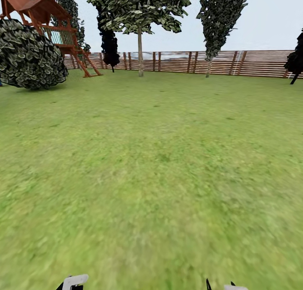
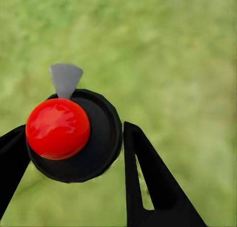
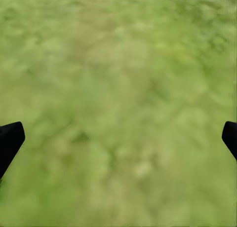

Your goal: In the garden, pick up the pesticide atomizer on the floor and spray pesticide onto both trees until each tree trunk is fully covered.

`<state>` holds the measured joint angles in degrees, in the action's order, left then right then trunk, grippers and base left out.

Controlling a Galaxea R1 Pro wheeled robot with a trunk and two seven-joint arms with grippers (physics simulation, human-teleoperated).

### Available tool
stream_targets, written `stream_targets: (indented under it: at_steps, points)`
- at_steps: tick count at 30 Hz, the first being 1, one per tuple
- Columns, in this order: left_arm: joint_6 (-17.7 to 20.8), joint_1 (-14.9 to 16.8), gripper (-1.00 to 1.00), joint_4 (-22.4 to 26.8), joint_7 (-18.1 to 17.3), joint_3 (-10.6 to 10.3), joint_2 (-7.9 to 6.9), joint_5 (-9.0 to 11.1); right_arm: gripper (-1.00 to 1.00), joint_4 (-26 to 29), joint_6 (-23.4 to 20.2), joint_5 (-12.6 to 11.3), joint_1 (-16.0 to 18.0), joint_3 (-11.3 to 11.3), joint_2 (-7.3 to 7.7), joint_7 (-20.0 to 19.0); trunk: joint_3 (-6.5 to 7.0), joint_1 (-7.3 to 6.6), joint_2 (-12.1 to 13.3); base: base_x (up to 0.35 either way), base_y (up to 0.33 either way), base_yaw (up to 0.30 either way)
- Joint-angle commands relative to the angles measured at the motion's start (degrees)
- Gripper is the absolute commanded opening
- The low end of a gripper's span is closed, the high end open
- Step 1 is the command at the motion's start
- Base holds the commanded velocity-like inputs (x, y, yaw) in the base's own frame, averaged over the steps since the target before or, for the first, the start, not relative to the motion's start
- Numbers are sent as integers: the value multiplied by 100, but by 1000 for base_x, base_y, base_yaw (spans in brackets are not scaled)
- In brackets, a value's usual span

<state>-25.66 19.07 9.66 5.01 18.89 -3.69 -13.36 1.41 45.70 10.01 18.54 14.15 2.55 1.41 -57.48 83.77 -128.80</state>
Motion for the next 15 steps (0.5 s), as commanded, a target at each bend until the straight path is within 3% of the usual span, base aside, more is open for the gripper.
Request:
stream_targets:
  at_steps: [1,15]
  points:
    - [0,0,-100,0,0,-2,0,0,100,0,0,0,0,0,0,0,0,0,0,338,0,0]
    - [0,0,-100,0,0,-4,0,0,100,-2,0,-1,0,0,0,0,0,0,0,338,0,0]
